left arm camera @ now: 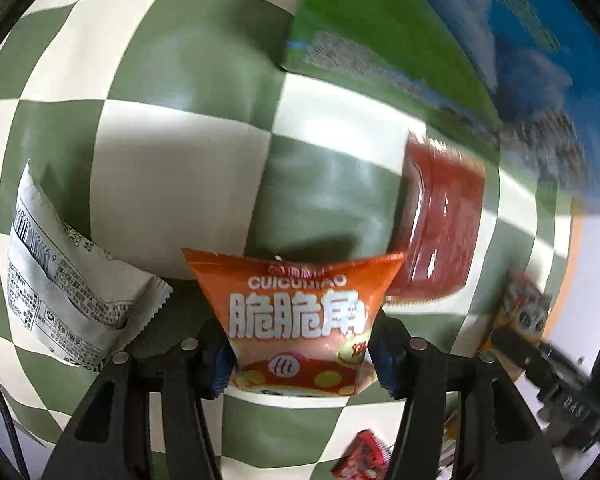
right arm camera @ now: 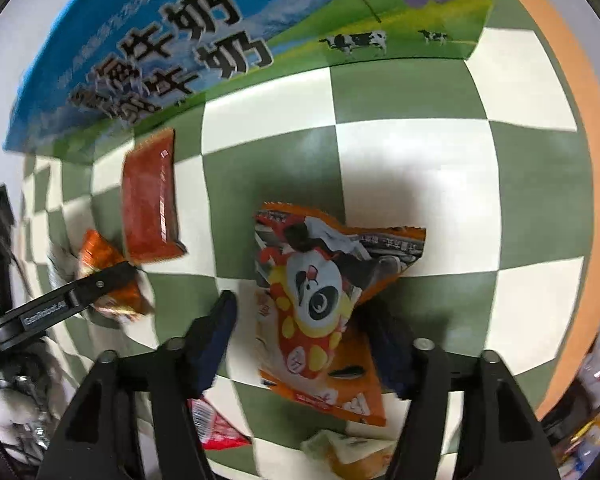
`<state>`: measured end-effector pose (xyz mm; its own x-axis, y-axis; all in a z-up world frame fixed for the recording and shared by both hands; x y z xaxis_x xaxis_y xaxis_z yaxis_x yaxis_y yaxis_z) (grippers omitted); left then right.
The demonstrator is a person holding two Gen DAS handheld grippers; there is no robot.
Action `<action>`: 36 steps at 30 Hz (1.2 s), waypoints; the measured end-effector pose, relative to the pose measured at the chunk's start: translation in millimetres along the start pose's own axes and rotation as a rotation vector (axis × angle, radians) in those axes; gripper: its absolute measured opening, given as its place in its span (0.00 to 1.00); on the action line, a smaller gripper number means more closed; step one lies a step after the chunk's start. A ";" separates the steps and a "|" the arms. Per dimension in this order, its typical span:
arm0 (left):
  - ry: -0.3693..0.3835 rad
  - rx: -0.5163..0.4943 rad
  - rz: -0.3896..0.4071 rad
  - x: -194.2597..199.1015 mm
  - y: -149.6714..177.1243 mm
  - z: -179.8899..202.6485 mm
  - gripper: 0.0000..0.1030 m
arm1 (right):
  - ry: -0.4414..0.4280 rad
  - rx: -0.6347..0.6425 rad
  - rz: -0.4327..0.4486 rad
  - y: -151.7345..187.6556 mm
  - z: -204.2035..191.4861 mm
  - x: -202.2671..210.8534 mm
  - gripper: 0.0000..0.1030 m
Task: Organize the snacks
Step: 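Carry both bags into the box and open both tools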
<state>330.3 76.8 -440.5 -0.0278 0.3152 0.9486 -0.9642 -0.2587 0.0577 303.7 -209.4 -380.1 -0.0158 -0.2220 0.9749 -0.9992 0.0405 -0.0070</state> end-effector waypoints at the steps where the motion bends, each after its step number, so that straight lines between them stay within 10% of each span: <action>1: 0.004 0.013 0.001 0.0 -1.2 -1.9 0.53 | -0.005 -0.015 0.003 1.2 0.6 2.1 0.69; 11: -0.122 -0.037 0.086 11.2 20.7 39.8 0.42 | 0.072 -0.030 0.025 2.7 -3.8 -2.6 0.70; 17: -0.182 -0.102 0.111 20.9 41.5 49.4 0.39 | 0.191 0.086 0.101 16.6 -7.9 -5.8 0.50; 36: 0.000 -0.222 0.278 172.0 42.9 123.4 0.39 | -0.199 0.088 0.253 7.8 -23.1 138.4 0.45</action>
<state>316.7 7.3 -236.4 -0.2975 0.2605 0.9185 -0.9535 -0.1303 -0.2719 294.6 -217.3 -240.0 -0.2622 -0.4018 0.8774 -0.9620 0.0364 -0.2707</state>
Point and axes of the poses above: each gripper's, at about its wrist camera, not at the fingertips, and x roughly against the way its jaws point, z to its right, y to its underside, the point moved 7 cm from there along -x, roughly the way its jaws point, and after that the axes turned 1 degree about x, right-handed, at the moved point
